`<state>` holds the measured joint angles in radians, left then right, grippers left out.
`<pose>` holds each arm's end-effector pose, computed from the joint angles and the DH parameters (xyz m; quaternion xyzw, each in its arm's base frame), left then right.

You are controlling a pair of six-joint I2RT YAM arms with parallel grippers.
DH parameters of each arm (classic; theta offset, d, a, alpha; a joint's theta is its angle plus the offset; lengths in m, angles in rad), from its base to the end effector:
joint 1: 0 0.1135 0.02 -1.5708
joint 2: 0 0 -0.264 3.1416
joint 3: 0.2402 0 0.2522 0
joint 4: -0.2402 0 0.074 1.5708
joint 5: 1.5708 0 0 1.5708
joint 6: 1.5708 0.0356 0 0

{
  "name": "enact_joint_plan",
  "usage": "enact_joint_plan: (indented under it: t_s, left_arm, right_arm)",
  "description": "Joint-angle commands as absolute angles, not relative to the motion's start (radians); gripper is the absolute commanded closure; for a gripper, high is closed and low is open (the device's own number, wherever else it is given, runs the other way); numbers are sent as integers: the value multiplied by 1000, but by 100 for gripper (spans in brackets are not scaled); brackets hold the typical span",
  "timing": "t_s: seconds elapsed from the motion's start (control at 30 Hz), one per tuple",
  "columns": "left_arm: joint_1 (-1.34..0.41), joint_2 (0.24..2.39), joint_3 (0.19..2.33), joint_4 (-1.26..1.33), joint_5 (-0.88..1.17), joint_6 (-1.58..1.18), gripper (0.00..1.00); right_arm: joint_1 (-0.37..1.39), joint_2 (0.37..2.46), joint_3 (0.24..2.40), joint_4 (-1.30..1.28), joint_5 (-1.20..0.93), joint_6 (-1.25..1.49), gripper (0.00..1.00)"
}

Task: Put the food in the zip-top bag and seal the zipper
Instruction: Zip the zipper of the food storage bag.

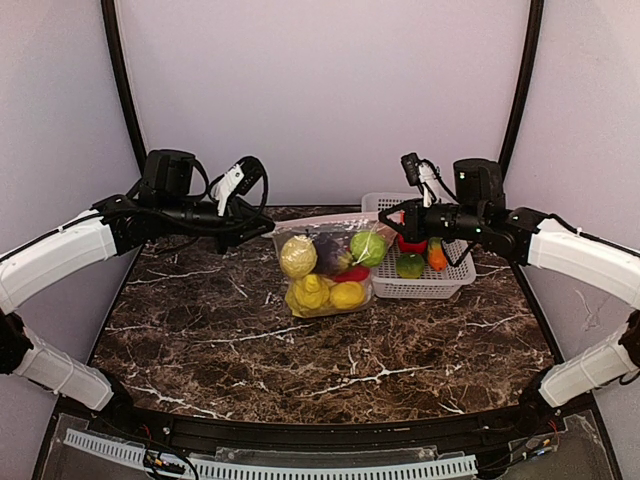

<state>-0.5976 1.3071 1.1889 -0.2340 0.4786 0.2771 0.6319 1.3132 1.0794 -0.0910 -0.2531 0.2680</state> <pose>0.2393 -0.1827 0.3626 0.4603 0.6642 -0.2806 0.5178 0.2430 0.1890 0.3358 -0.2182 0.7790 0.3440 0.4766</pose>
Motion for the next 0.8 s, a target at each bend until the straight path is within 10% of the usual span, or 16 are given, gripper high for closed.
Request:
enact_joint_plan:
  t_s: [0.0, 0.43, 0.67, 0.77]
  left_arm:
    - [-563, 1253, 1185, -304, 452, 290, 99]
    - [-554, 1265, 1195, -302, 506, 258, 96]
    - [-554, 1252, 1199, -242, 609, 167, 34]
    - [-555, 1219, 1174, -184, 648, 86, 21]
  right_arm:
    - [574, 1276, 1060, -103, -139, 279, 100]
    - [568, 1270, 1036, -36, -445, 237, 100]
    - [604, 1291, 1052, -82, -580, 186, 92]
    - [617, 1284, 1053, -114, -600, 175, 80]
